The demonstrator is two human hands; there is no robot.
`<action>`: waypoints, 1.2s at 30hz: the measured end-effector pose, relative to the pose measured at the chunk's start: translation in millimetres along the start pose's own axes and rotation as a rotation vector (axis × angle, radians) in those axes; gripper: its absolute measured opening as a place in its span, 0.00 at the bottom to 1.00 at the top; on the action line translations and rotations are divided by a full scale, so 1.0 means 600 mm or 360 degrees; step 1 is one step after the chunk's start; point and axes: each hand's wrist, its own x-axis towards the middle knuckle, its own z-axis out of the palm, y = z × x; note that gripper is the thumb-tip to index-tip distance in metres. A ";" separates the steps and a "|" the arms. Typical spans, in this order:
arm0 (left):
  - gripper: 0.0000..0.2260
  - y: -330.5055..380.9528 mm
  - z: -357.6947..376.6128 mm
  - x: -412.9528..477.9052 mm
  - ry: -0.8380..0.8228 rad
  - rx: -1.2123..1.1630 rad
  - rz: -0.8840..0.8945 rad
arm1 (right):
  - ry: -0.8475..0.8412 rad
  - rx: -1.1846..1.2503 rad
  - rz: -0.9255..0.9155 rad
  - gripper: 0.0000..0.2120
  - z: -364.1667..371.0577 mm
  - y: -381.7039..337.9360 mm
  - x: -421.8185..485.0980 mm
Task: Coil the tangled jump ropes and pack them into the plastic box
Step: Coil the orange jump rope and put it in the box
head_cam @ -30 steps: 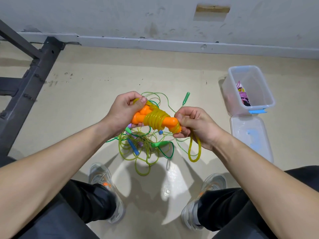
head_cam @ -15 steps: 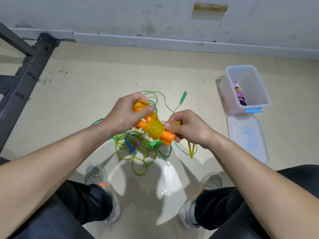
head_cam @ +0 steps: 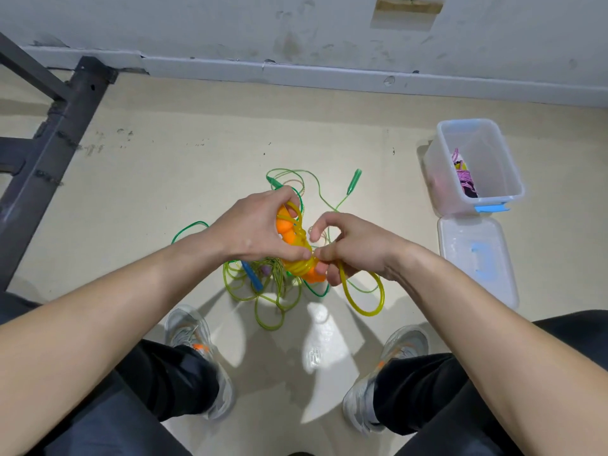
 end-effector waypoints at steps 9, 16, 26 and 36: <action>0.29 -0.002 -0.001 -0.009 -0.0086 -0.0242 -0.0060 | -0.0653 0.0601 0.0137 0.15 -0.024 -0.017 -0.017; 0.32 -0.009 -0.011 -0.004 0.0129 -0.0523 -0.0153 | -0.0056 0.0438 -0.0535 0.12 -0.003 0.001 -0.004; 0.11 0.016 0.023 -0.015 0.0289 -0.0622 -0.0252 | 0.1132 -0.0662 -0.0842 0.12 0.023 -0.007 0.004; 0.12 0.060 0.049 -0.036 0.0474 -0.0391 -0.0165 | 0.1070 -0.0243 -0.0987 0.15 0.031 -0.017 -0.003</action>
